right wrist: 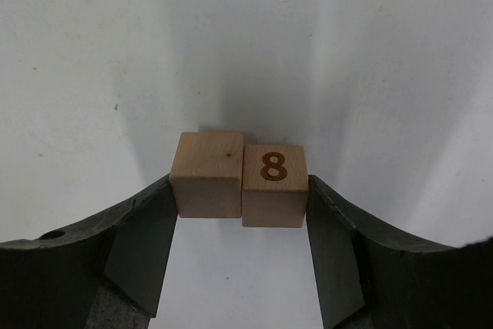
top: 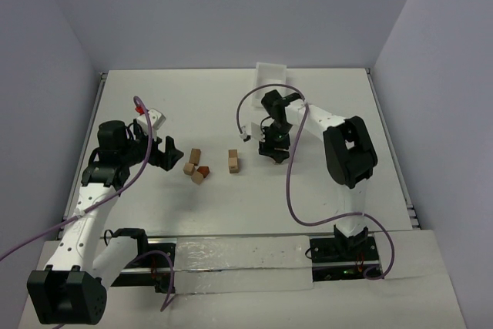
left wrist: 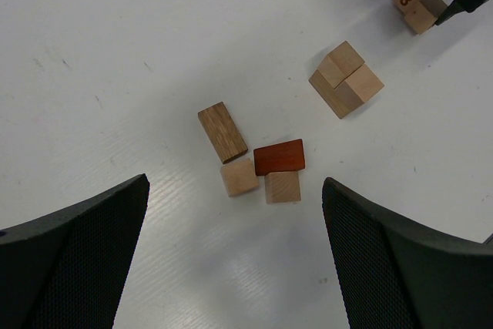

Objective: Build the wood block tower

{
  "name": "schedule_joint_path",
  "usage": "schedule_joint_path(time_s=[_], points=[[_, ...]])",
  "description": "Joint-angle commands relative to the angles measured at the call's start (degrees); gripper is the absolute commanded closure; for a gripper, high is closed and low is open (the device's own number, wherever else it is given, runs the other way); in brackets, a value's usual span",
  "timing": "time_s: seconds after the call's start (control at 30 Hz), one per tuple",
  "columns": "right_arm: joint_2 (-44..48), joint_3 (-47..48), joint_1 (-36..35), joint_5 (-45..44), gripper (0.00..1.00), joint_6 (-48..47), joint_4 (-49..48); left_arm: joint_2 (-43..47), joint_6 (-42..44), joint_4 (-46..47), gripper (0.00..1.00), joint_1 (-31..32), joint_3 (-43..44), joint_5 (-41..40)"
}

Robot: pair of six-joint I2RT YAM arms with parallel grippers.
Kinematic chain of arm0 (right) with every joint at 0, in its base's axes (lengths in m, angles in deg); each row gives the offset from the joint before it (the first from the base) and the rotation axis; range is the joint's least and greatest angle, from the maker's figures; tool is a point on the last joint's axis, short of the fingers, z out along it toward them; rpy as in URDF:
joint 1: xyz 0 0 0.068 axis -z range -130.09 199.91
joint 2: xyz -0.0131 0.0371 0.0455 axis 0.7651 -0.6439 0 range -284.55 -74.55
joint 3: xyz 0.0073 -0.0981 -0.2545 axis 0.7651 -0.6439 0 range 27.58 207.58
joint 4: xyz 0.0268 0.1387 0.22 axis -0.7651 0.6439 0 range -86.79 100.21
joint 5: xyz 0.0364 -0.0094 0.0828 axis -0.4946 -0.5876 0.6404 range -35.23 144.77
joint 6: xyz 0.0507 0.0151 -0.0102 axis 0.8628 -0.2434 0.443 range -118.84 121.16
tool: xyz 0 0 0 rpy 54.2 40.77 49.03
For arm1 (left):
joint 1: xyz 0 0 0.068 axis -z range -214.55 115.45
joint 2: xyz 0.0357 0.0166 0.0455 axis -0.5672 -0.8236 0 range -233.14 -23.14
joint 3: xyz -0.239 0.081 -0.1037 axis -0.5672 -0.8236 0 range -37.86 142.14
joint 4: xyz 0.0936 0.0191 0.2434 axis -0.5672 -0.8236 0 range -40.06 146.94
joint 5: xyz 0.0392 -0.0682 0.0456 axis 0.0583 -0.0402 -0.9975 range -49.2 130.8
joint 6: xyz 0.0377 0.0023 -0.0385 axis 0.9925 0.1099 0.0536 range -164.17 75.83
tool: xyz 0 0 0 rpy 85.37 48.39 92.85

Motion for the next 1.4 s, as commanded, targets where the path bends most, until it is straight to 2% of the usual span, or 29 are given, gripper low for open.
schedule_joint_path(time_s=[0.0,0.5,0.53,0.63,0.97,1.03,1.07,1.13,1.17,1.2,1.37], points=[[-0.02,1.19,-1.16,-0.93,0.78,-3.17,2.09,0.16,0.63,0.27,0.01,-0.47,2.03,1.75],[-0.93,-0.03,-2.55,-2.99,0.63,-1.99,-0.04,-0.07,0.65,0.67,0.01,-0.47,2.12,1.81],[-0.89,-0.04,-2.60,-2.97,0.60,-1.88,-0.05,-0.08,0.65,0.72,0.01,-0.47,2.12,1.81],[-0.74,-0.18,-2.78,-2.69,0.42,-1.55,-0.15,-0.08,0.65,0.77,0.01,-0.47,2.12,1.91],[0.26,-0.29,-3.13,-1.12,0.38,-0.73,0.61,0.18,0.65,0.95,0.01,-0.47,1.86,1.81],[0.23,-0.12,-3.28,-0.82,0.18,-0.61,0.95,0.18,0.73,0.88,0.01,-0.47,1.93,1.89],[0.22,-0.03,-3.34,-0.70,0.14,-0.53,1.03,0.21,0.74,0.86,0.01,-0.47,1.98,1.93],[0.26,0.08,-3.40,-0.55,0.13,-0.13,0.94,0.31,0.74,0.86,0.01,-0.47,2.03,1.99],[0.30,0.13,-3.37,-0.43,0.09,0.08,0.85,0.33,0.77,0.86,0.01,-0.47,2.03,1.96],[0.32,0.26,-3.31,-0.22,0.01,0.04,0.95,0.29,0.83,0.84,0.01,-0.47,2.03,1.90],[0.58,0.70,-3.39,0.12,0.00,1.07,1.36,0.44,0.91,0.69,0.01,-0.47,2.03,1.81]])
